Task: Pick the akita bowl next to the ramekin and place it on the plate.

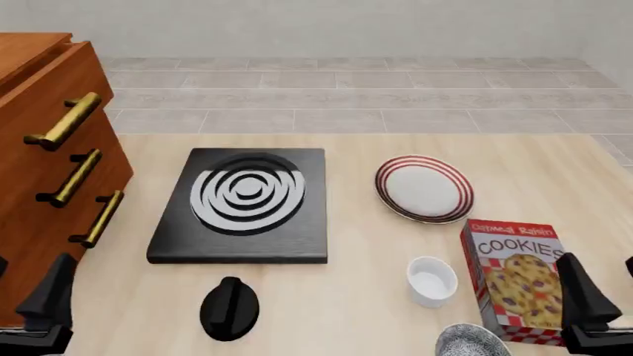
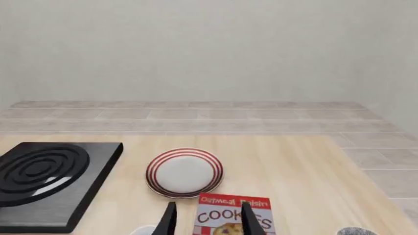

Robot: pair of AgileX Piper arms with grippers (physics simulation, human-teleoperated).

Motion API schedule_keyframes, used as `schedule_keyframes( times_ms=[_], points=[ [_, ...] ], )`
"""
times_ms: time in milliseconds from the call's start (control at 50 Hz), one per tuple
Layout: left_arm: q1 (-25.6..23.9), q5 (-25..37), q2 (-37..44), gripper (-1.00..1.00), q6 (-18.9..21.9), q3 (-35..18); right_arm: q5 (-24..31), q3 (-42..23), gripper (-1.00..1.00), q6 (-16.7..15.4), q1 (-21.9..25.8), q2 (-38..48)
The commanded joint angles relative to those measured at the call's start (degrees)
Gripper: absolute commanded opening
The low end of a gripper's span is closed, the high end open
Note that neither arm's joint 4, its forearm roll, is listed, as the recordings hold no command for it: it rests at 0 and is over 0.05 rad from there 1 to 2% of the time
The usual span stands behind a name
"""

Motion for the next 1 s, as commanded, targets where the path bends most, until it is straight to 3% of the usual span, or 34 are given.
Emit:
schedule_keyframes(
  times_ms=[20, 240, 360, 400, 640, 760, 800, 880, 1000],
  points=[
    [0.0, -0.07, 0.26, 1.0, 0.0, -0.15, 0.56, -1.06, 1.0, -0.47, 0.78, -0.03],
    [0.0, -0.07, 0.26, 1.0, 0.0, -0.15, 2.29, -2.93, 1.0, -1.53, 2.44, 0.0],
    [0.0, -0.07, 0.26, 1.0, 0.0, -0.15, 5.92, -5.33, 1.0, -1.37, 2.43, 0.07],
    [0.0, -0.07, 0.26, 1.0, 0.0, -0.15, 6.96, -6.12, 1.0, -3.05, 2.21, 0.13],
    [0.0, -0.07, 0.26, 1.0, 0.0, -0.15, 14.56, -13.02, 1.0, -4.61, 4.26, 1.97],
    [0.0, -0.07, 0.26, 1.0, 0.0, -0.15, 17.4, -15.36, 1.0, -2.5, 6.02, 3.22],
    [0.0, -0.07, 0.26, 1.0, 0.0, -0.15, 18.18, -15.96, 1.0, -3.98, 6.26, 2.94],
    [0.0, -0.07, 0.26, 1.0, 0.0, -0.15, 18.95, -17.05, 1.0, -2.09, 6.82, 5.84],
    [0.0, -0.07, 0.26, 1.0, 0.0, -0.15, 20.89, -17.87, 1.0, -2.67, 7.93, 6.66]
  ],
)
